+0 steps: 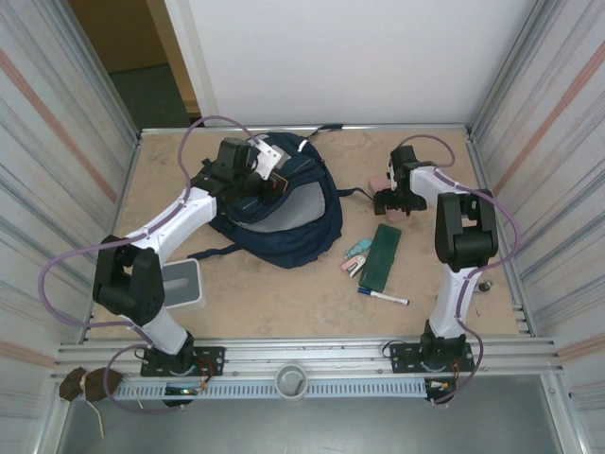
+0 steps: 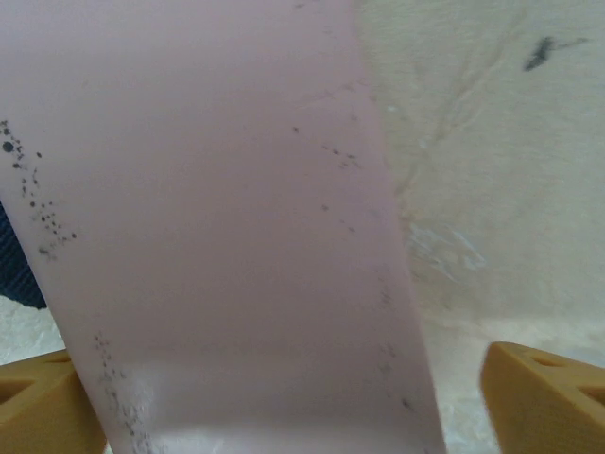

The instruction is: Pack the student bag

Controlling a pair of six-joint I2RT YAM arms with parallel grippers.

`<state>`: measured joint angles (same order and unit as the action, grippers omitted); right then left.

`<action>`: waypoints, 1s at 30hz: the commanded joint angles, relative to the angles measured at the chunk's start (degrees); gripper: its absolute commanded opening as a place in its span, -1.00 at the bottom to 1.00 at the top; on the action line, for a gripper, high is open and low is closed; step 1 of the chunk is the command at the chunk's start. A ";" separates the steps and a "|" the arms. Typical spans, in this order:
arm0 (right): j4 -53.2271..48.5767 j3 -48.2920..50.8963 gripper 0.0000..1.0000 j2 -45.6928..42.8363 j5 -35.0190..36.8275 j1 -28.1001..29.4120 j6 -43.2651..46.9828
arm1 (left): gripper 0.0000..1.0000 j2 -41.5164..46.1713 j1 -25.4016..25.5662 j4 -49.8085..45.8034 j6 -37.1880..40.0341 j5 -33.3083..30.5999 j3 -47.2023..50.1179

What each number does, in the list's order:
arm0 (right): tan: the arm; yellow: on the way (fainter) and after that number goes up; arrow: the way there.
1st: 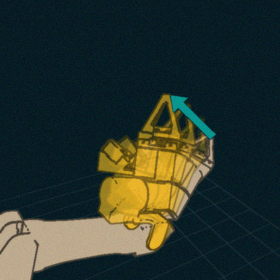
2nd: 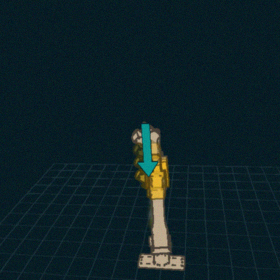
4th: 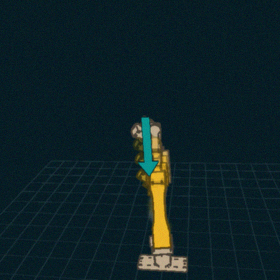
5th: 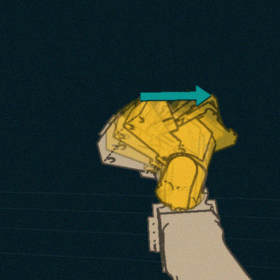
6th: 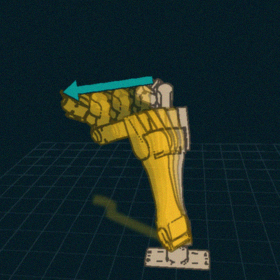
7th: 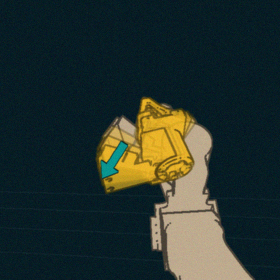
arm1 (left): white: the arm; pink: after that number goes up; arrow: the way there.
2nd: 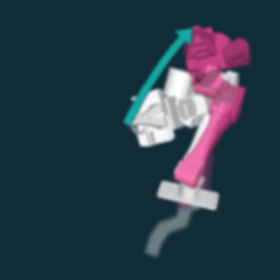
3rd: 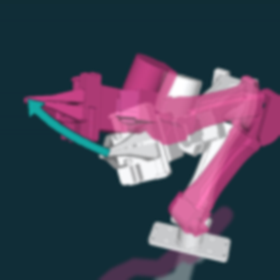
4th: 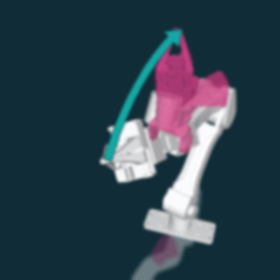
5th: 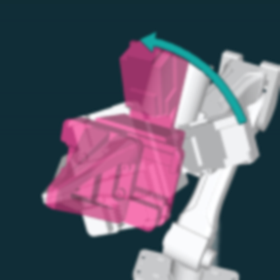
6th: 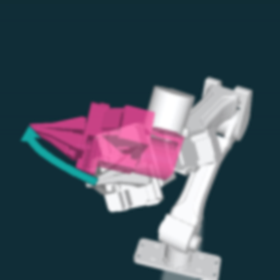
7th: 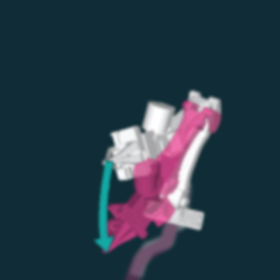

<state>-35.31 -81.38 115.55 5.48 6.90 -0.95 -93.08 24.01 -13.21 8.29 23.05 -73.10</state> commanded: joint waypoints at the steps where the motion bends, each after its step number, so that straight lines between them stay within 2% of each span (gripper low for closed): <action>1: -2.65 -2.59 0.69 1.91 -3.80 -0.98 2.48 | -1.00 1.43 -0.41 2.78 -1.32 3.74 -0.33; 5: -2.85 -3.06 0.10 2.14 -4.53 -1.43 3.05 | -1.00 2.02 -1.06 4.00 -3.07 4.80 -0.20; 9: -4.60 -2.76 -0.17 -1.09 -0.47 -1.86 1.32 | -1.00 3.18 -2.53 5.70 -6.74 5.57 -0.55; 13: -6.61 -0.86 -0.27 -9.97 3.47 -1.18 -1.86 | -1.00 4.86 -6.08 10.68 -14.05 8.91 -0.08; 16: -5.23 2.85 -0.32 -19.23 -1.66 2.10 -3.06 | -1.00 5.40 -8.98 15.97 -20.39 13.40 0.50; 20: -3.85 5.75 -0.34 -25.91 -10.94 10.03 -5.29 | -1.00 4.44 -9.60 17.12 -22.43 16.17 -1.34; 25: -3.15 2.21 -0.34 -23.57 -15.88 19.88 -6.48 | -1.00 1.67 -9.77 15.69 -24.21 17.95 -5.67; 30: -2.04 -4.15 -0.35 -15.19 -20.14 24.97 -8.07 | -1.00 -1.94 -10.25 13.82 -26.63 22.08 -11.67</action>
<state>-38.41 -81.67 96.92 -10.74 30.65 -6.74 -95.20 13.93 -4.38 -15.68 39.24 -79.05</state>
